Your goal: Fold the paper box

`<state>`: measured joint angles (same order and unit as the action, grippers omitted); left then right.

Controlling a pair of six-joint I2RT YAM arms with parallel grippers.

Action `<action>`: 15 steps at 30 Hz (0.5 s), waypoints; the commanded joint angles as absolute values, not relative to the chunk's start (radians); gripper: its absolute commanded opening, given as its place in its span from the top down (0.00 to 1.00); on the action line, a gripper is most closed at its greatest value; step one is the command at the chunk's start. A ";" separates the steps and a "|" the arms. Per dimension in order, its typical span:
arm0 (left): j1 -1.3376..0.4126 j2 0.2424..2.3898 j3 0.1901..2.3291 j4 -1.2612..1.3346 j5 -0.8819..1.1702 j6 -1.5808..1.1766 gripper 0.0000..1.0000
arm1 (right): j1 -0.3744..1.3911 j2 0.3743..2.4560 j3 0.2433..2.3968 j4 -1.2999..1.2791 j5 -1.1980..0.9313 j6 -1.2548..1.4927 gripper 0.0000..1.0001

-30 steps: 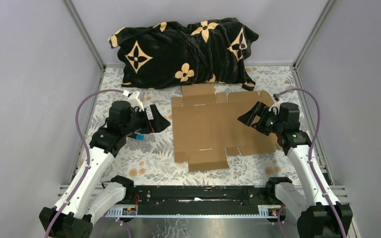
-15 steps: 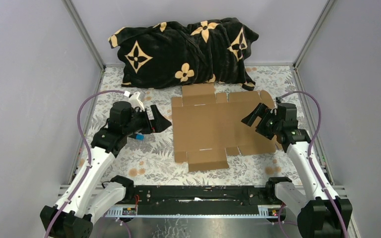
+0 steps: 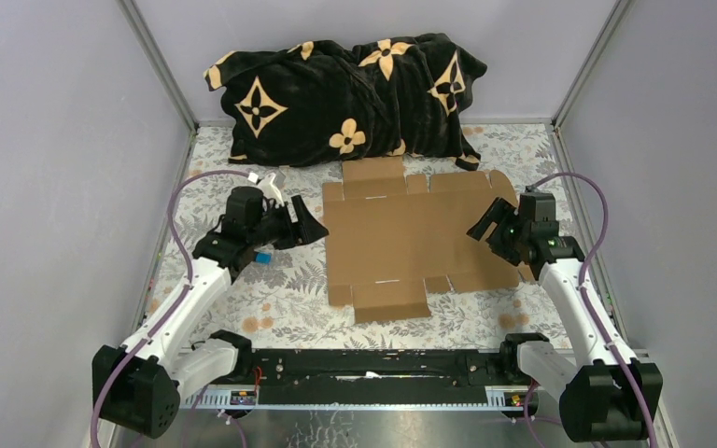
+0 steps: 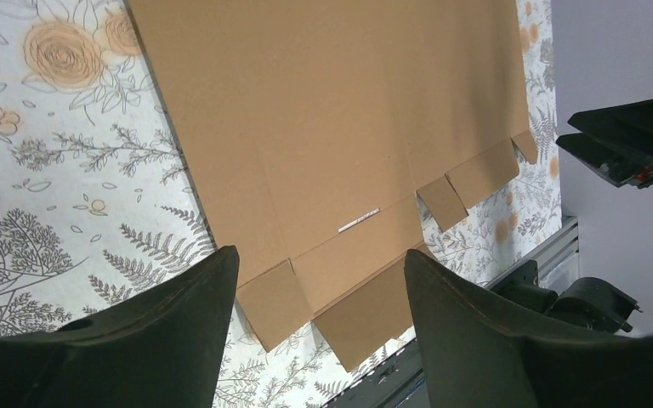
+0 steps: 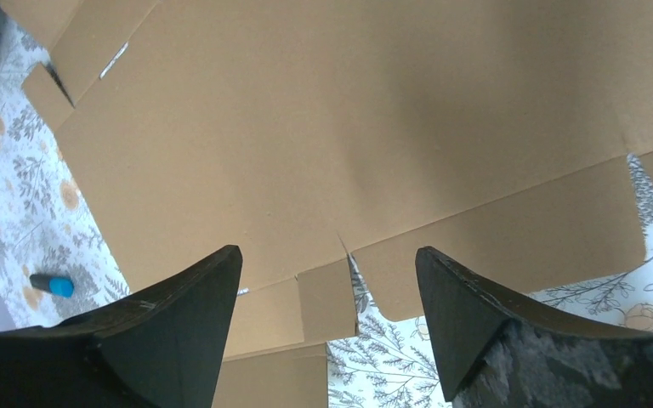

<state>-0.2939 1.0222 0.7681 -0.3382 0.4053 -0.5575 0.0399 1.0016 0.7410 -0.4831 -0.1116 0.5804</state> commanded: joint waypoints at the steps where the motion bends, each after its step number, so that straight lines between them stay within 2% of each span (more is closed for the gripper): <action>1: -0.296 1.041 0.723 -0.238 0.429 -0.586 0.22 | 0.040 0.983 0.707 -0.462 -0.248 0.542 0.18; 2: -0.297 1.046 0.715 -0.236 0.438 -0.585 0.19 | 0.041 0.981 0.691 -0.453 -0.293 0.533 0.19; 4: -0.304 1.051 0.701 -0.233 0.446 -0.587 0.03 | 0.042 0.986 0.670 -0.461 -0.357 0.510 0.19; 10: -0.320 1.034 0.665 -0.235 0.423 -0.619 0.01 | 0.064 1.003 0.657 -0.498 -0.427 0.454 0.18; 15: -0.329 1.032 0.631 -0.227 0.389 -0.639 0.01 | 0.168 1.033 0.686 -0.490 -0.376 0.477 0.19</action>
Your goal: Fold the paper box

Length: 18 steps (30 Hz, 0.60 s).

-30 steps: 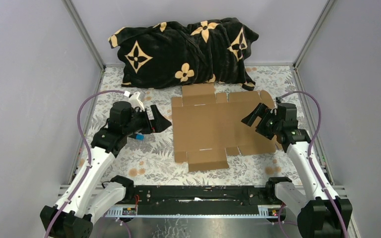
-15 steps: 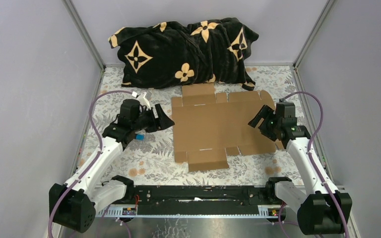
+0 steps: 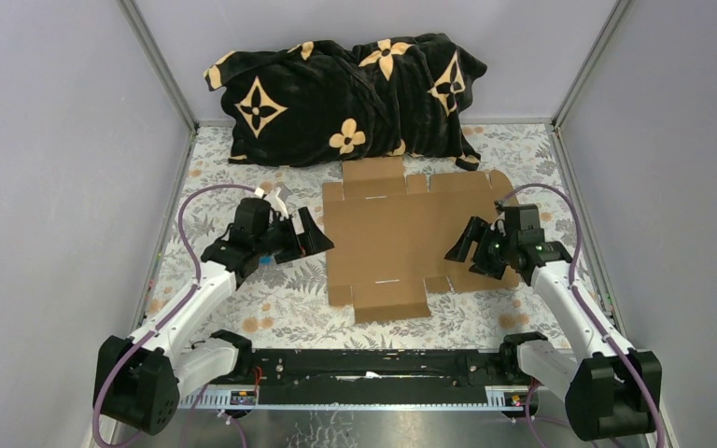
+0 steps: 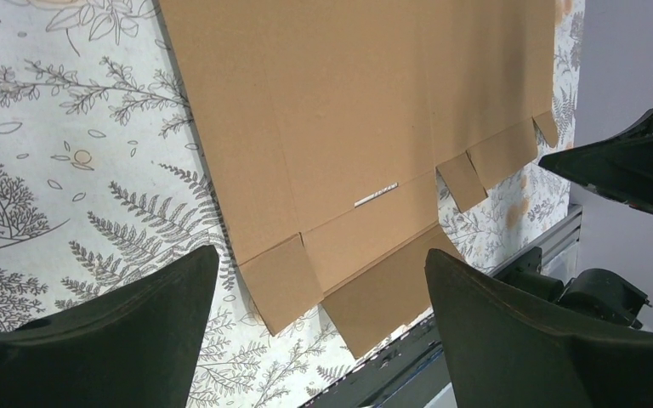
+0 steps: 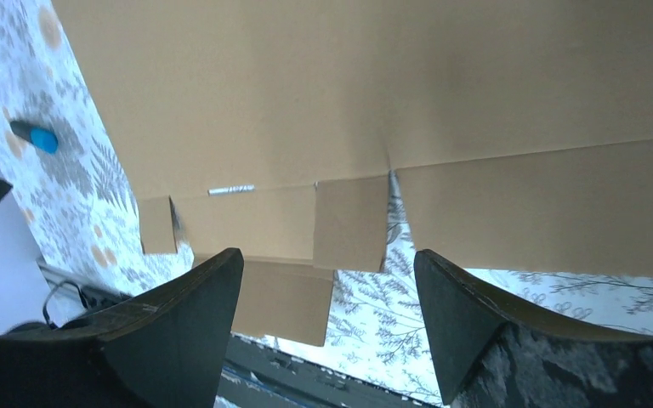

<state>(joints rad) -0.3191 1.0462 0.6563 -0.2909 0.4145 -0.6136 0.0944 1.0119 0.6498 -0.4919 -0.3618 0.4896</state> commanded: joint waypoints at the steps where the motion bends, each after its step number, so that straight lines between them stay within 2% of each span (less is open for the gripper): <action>1: -0.332 1.031 0.627 -0.227 0.380 -0.640 0.01 | 0.199 1.041 0.697 -0.487 -0.360 0.483 0.19; 9: -0.336 1.090 0.664 -0.171 0.303 -0.655 0.04 | 0.449 1.140 0.819 -0.502 -0.180 0.511 0.26; 13: -0.336 1.192 0.738 -0.133 0.292 -0.661 0.28 | 0.484 1.158 0.851 -0.519 -0.138 0.517 0.33; 16: -0.335 1.250 0.784 -0.128 0.291 -0.667 0.40 | 0.489 1.139 0.859 -0.543 -0.118 0.519 0.39; 18: -0.335 1.271 0.797 -0.116 0.294 -0.671 0.44 | 0.491 1.128 0.855 -0.570 -0.096 0.522 0.40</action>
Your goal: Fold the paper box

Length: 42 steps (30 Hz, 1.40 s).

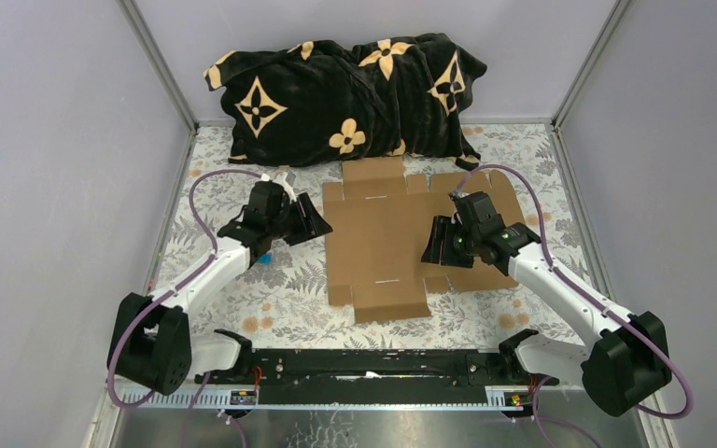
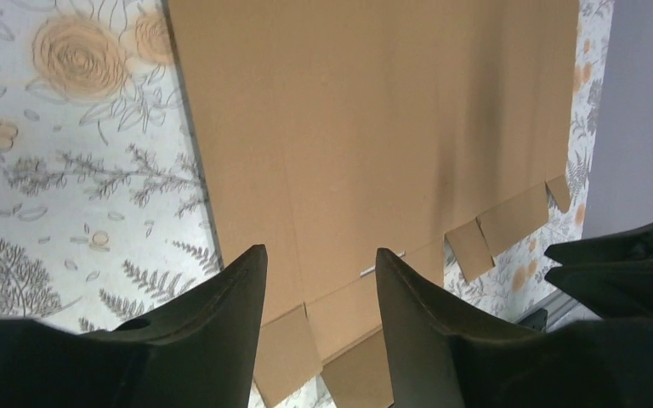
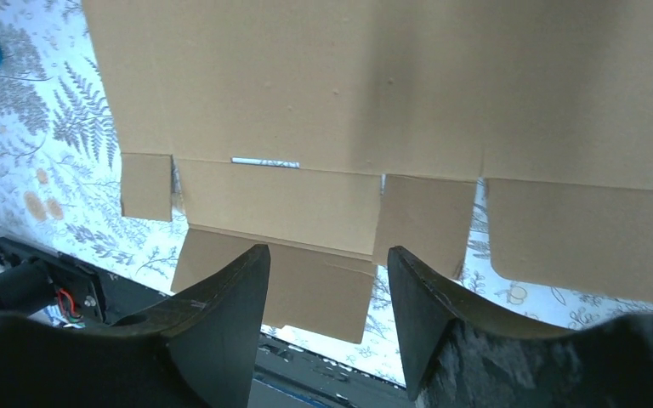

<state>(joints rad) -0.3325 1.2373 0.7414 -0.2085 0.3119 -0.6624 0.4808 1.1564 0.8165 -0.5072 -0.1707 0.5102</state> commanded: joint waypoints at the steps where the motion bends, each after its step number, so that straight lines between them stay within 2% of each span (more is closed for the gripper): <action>1: -0.335 1.278 0.798 -0.111 0.293 -0.675 0.44 | 0.491 1.120 0.848 -0.575 -0.090 0.528 0.39; 5: -0.336 1.298 0.790 -0.101 0.290 -0.674 0.43 | 0.499 1.075 0.800 -0.581 -0.091 0.603 0.30; 11: -0.335 1.290 0.784 -0.113 0.273 -0.666 0.39 | 0.526 1.031 0.728 -0.623 -0.060 0.773 0.28; 17: -0.336 1.276 0.779 -0.104 0.284 -0.678 0.28 | 0.533 0.965 0.651 -0.637 -0.022 0.997 0.28; 23: -0.335 1.254 0.778 -0.095 0.313 -0.683 0.26 | 0.534 0.883 0.682 -0.783 0.101 1.193 0.27; 29: -0.335 1.238 0.744 -0.046 0.355 -0.716 0.25 | 0.534 0.889 0.729 -0.955 0.194 1.345 0.24; 42: -0.329 1.228 0.736 -0.020 0.405 -0.708 0.21 | 0.534 0.984 0.692 -0.965 0.306 1.518 0.17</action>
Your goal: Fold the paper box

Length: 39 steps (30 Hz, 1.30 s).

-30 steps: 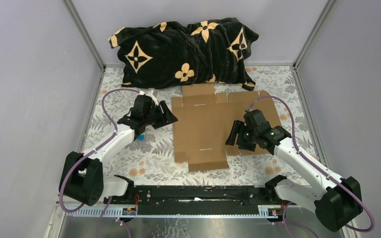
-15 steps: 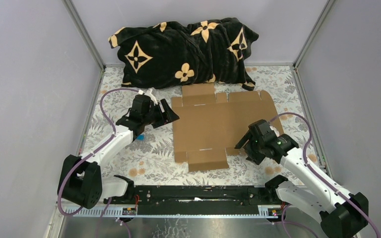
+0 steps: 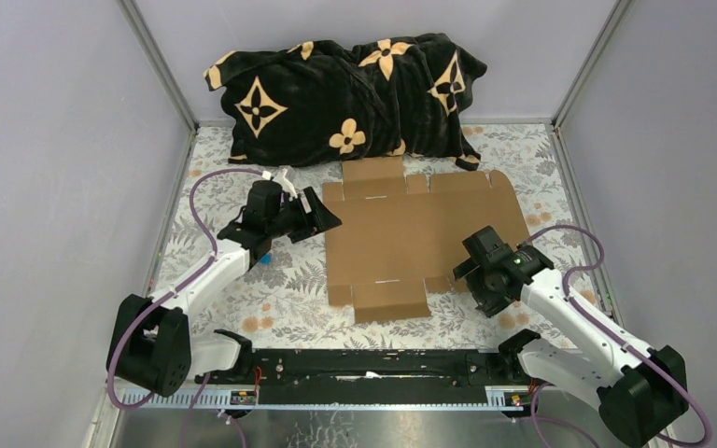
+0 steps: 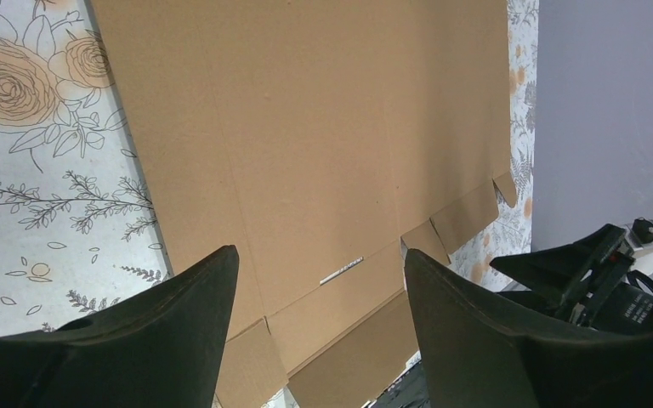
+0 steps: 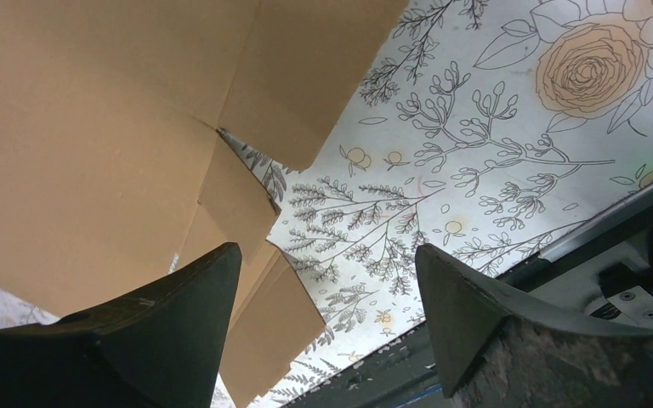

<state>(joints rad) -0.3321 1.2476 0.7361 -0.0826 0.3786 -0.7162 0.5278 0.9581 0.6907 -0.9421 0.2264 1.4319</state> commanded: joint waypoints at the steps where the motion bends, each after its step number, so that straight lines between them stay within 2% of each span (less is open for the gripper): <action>1: -0.329 1.227 0.736 -0.020 0.408 -0.707 0.21 | 0.534 0.989 0.685 -0.957 0.311 1.533 0.17; 17: -0.316 1.221 0.746 -0.038 0.451 -0.681 0.20 | 0.534 0.953 0.516 -0.812 0.433 1.687 0.15; 20: -0.316 1.223 0.748 -0.038 0.455 -0.680 0.20 | 0.533 0.937 0.492 -0.776 0.457 1.690 0.10; 24: -0.316 1.230 0.749 -0.034 0.457 -0.680 0.20 | 0.534 0.935 0.467 -0.723 0.482 1.695 0.08; 39: -0.315 1.235 0.755 -0.047 0.454 -0.673 0.20 | 0.532 1.014 0.430 -0.653 0.518 1.727 0.17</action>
